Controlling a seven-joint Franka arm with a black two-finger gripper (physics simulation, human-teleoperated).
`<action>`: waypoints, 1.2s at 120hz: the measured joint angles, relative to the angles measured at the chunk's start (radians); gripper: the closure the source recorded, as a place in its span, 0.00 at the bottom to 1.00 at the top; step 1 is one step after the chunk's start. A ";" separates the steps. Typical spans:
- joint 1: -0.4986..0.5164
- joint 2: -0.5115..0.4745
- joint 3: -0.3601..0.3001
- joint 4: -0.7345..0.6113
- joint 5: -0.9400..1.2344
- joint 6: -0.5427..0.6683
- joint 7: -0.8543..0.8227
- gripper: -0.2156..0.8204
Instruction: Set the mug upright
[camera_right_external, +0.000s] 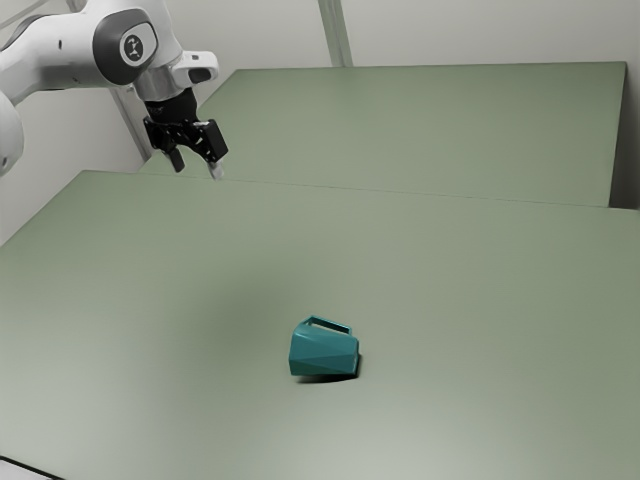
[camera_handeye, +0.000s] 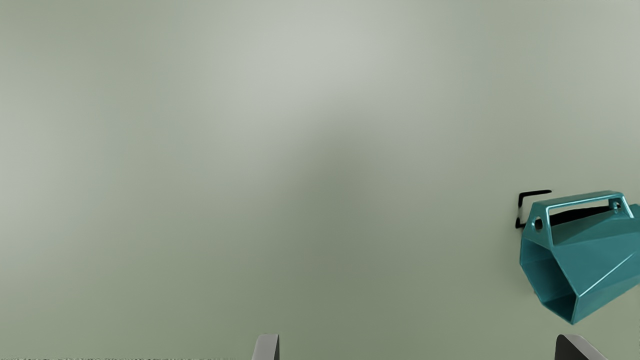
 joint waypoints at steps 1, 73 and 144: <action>0.000 0.000 0.000 0.000 0.000 0.000 -0.001 0.21; -0.016 -0.160 -0.003 -0.282 -0.125 0.006 -0.058 0.21; -0.004 -0.280 -0.011 -0.864 -0.661 0.476 0.062 0.21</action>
